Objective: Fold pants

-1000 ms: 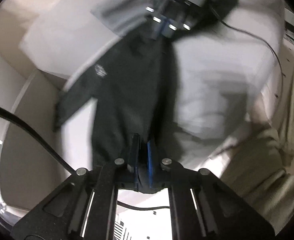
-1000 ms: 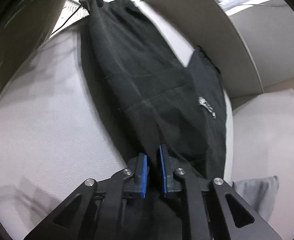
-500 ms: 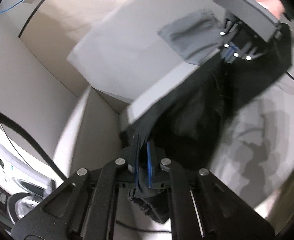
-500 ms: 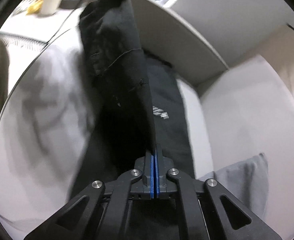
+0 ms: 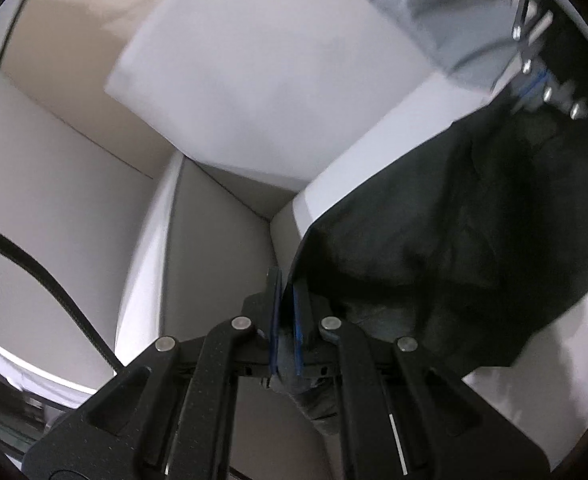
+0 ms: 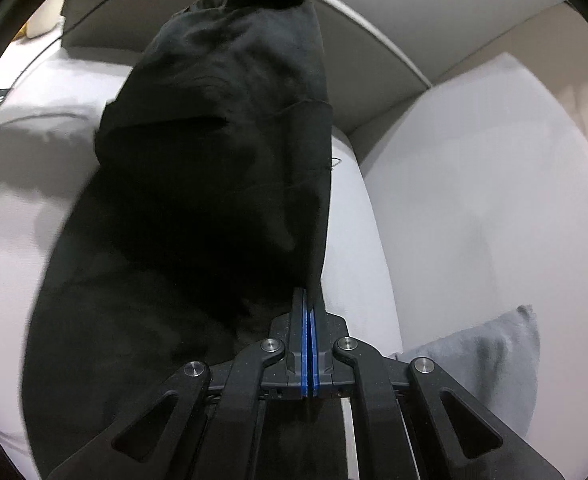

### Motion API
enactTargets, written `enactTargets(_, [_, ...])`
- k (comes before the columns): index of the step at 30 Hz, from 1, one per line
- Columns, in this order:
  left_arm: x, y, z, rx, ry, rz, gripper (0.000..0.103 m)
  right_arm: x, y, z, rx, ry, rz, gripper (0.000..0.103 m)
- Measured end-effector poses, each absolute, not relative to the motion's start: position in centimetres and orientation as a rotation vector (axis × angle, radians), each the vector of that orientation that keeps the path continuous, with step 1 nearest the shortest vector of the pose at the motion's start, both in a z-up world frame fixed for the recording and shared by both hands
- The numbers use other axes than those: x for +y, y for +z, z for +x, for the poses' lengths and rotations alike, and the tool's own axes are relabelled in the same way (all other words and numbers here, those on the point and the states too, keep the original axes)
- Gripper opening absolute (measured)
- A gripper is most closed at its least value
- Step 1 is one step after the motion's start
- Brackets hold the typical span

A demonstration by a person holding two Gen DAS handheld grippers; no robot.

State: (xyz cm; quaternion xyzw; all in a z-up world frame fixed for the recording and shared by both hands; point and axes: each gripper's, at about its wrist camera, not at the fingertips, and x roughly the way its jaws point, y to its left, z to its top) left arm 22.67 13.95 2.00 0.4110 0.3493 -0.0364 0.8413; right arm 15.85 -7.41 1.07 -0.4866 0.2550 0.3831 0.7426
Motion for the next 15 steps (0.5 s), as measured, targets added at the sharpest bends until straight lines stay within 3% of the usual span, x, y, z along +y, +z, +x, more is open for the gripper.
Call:
enactTargets(12, [14.6,-7.4,31.0,0.994,-0.103,0.947,0.007,-5.2,-4.1,19.2,0.657,0.783,-1.125,0.001])
enactTargets(15, [15.5,-8.0,32.3,1.028,-0.103,0.874,0.011,-5.1,-5.2,18.9,0.650,0.755,-1.130,0.009])
